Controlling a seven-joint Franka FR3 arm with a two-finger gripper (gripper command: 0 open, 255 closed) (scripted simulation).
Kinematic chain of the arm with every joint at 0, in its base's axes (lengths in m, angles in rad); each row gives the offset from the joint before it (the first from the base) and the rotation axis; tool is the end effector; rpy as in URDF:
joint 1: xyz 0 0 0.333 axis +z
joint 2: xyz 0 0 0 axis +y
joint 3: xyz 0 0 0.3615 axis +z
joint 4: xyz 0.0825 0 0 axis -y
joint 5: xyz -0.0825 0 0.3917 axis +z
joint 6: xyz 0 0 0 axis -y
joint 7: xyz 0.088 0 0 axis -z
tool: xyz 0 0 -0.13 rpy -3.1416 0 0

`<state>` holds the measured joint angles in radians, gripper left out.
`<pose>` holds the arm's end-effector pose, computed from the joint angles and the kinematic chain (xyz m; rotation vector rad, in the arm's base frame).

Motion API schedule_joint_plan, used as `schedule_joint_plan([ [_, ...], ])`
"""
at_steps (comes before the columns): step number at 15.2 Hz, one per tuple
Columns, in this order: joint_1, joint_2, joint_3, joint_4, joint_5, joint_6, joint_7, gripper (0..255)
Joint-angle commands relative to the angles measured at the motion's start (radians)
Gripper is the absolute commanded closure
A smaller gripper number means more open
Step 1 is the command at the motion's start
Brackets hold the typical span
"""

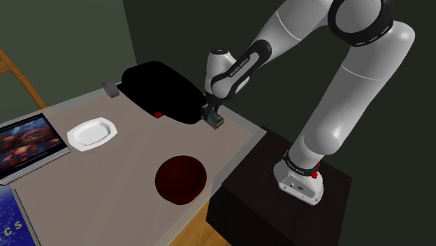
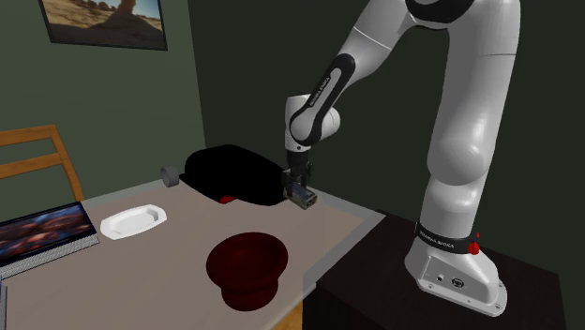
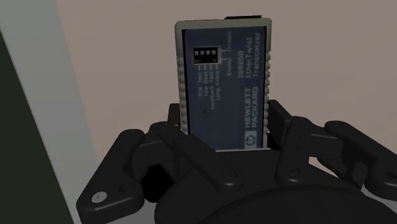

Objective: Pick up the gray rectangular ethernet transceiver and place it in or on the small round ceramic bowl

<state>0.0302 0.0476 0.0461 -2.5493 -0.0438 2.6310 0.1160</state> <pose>0.4641 0.0362 0.2710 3.1246 -0.0030 0.0561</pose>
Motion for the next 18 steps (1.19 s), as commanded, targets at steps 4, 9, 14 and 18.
schedule_joint_plan([
  [4,0.0,-0.066,0.001,0.011,0.011,-0.076,-0.01,255],
  [9,0.001,-0.125,0.001,0.026,0.019,-0.151,-0.017,255],
  [14,0.002,-0.178,0.0,0.048,0.024,-0.226,-0.022,255],
  [18,0.003,-0.216,0.0,0.069,0.028,-0.285,-0.025,255],
])
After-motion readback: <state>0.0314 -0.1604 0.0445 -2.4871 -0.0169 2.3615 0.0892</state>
